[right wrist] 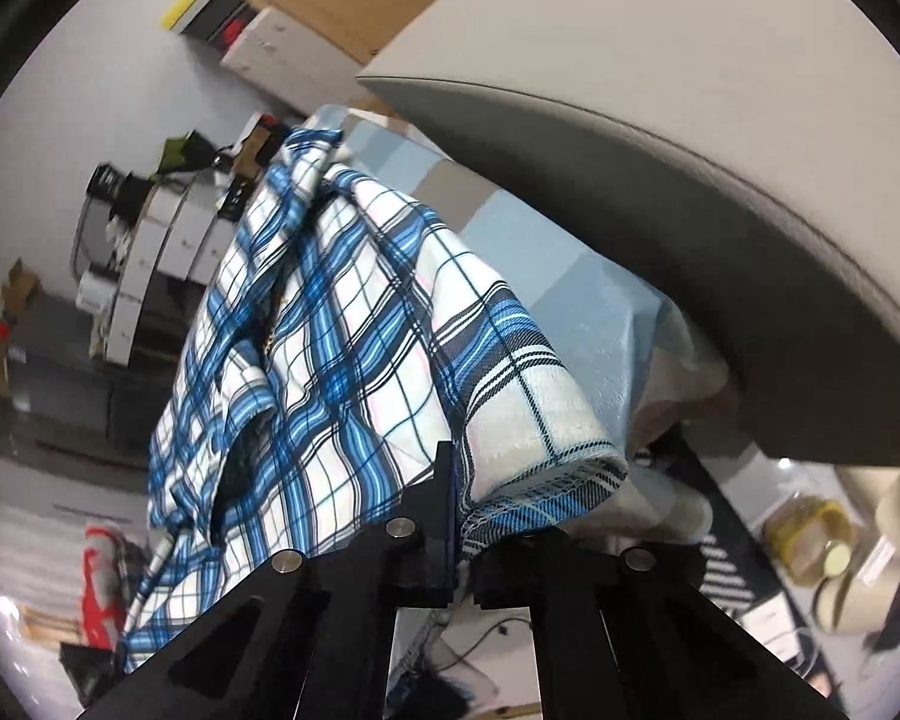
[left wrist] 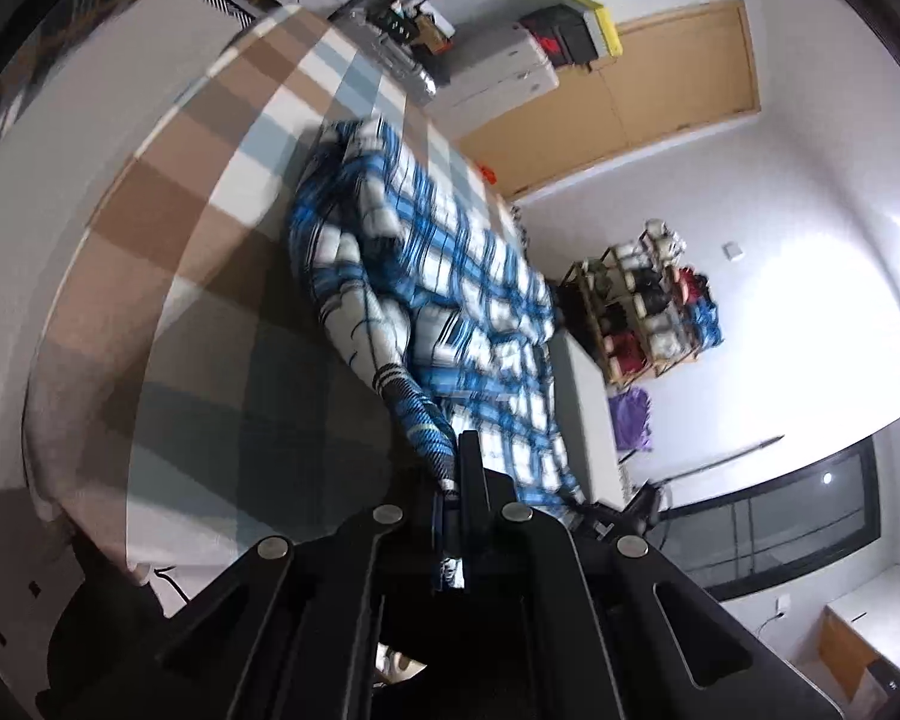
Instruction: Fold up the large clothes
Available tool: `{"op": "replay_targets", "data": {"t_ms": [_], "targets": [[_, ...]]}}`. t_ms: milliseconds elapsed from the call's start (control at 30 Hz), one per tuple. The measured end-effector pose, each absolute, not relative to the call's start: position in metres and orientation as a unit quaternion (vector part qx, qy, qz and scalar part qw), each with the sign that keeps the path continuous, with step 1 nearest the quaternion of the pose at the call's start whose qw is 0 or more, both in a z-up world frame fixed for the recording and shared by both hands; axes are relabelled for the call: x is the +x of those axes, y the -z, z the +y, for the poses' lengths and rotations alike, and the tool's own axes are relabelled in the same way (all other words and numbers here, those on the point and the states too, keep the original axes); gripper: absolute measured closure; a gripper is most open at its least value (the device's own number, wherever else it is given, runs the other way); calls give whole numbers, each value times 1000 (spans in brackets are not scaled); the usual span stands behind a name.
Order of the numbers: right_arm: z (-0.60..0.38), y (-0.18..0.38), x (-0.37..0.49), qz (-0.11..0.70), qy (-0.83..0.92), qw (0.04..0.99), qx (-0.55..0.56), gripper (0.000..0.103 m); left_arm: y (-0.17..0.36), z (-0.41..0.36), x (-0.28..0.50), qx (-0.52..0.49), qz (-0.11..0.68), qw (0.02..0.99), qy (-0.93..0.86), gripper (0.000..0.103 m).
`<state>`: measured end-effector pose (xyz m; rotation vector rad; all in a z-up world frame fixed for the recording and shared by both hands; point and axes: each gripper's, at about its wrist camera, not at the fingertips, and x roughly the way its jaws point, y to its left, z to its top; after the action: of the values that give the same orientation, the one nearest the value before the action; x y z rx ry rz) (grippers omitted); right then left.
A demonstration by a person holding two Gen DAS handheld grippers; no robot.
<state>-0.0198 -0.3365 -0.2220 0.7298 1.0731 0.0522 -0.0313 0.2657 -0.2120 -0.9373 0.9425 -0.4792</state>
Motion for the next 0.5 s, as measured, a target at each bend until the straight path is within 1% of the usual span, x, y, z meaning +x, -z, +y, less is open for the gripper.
{"op": "replay_targets", "data": {"t_ms": [133, 233, 400, 500], "targets": [[-334, 211, -21, 503, -38, 815, 286, 100, 216, 257, -33, -406, 450, 771, 197, 103], [-332, 206, -19, 501, -45, 822, 269, 100, 215, 258, -31, -401, 453, 774, 186, 103], [-344, 210, -26, 488, -66, 817, 299, 100, 216, 257, -35, -405, 457, 770, 183, 103], [-353, 218, -25, 487, -75, 800, 341, 100, 222, 255, -37, -419, 464, 758, 184, 103]]}}
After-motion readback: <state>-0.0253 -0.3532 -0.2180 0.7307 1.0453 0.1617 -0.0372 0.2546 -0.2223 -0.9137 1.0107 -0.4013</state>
